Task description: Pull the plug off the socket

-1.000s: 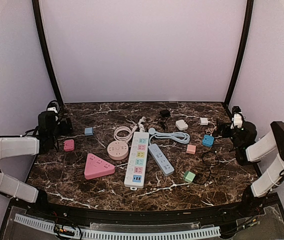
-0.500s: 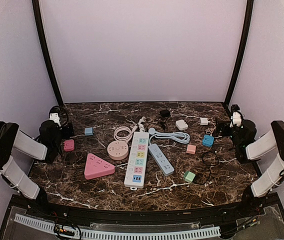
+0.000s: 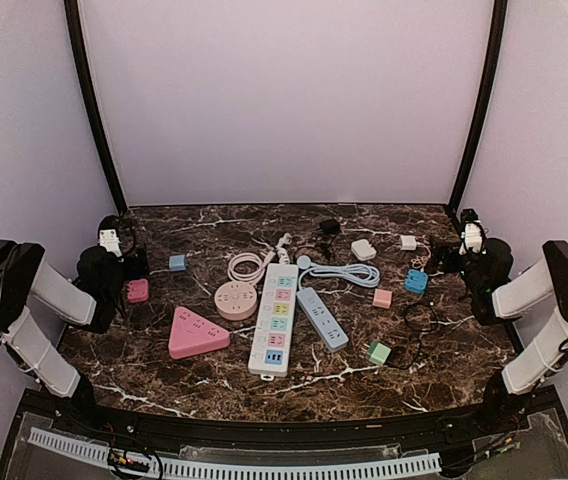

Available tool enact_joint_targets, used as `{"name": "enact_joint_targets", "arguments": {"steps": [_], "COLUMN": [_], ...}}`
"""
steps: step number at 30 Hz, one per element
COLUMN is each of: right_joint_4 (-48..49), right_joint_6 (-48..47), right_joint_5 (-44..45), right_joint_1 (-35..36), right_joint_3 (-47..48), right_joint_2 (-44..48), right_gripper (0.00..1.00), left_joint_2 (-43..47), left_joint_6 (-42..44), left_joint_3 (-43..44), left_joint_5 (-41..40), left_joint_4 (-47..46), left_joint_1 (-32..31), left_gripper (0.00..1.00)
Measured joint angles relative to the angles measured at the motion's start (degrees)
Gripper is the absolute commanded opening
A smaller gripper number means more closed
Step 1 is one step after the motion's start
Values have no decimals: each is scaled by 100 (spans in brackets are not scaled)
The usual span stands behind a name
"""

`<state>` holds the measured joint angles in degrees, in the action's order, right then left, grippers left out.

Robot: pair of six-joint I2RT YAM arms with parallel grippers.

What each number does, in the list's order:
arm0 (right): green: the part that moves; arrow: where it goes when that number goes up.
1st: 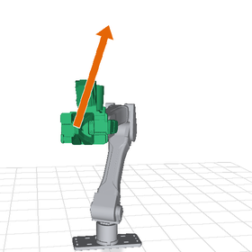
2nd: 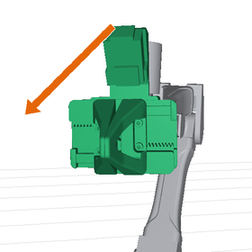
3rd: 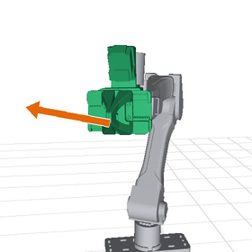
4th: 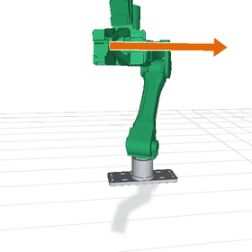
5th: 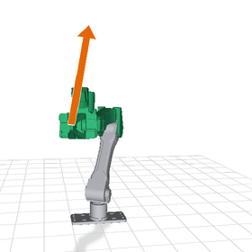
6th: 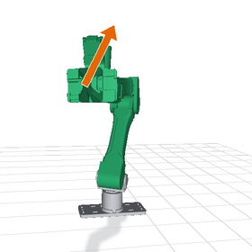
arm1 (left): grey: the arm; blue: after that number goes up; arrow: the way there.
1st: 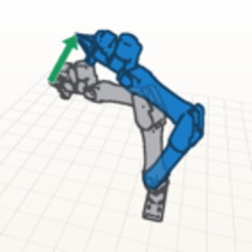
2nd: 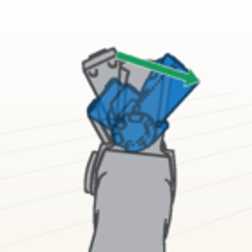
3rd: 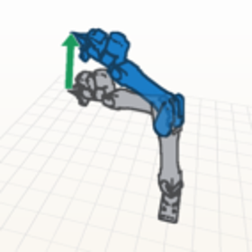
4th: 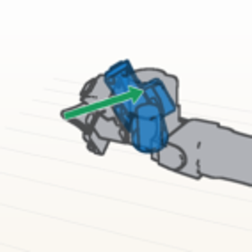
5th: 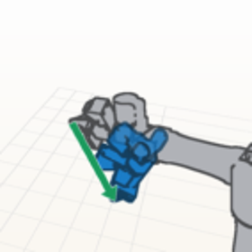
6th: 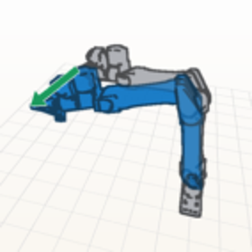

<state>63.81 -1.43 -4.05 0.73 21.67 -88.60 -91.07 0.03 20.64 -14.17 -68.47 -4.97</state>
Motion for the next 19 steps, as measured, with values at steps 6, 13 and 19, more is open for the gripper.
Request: {"name": "enact_joint_targets", "arguments": {"steps": [6, 13, 19], "right_joint_4": [-11, -42, -55], "right_joint_6": [2, 2, 2], "right_joint_5": [-28, -42, -57], "right_joint_1": [0, 0, 0], "right_joint_3": [11, 11, 15], "right_joint_2": [0, 0, 0], "right_gripper": [99, 99, 99], "left_joint_2": [0, 0, 0], "left_joint_6": [0, 0, 0], "left_joint_3": [0, 0, 0], "left_joint_5": [11, 11, 13], "left_joint_4": [-31, -33, -35], "left_joint_1": [0, 0, 0], "left_gripper": [99, 99, 99]}}
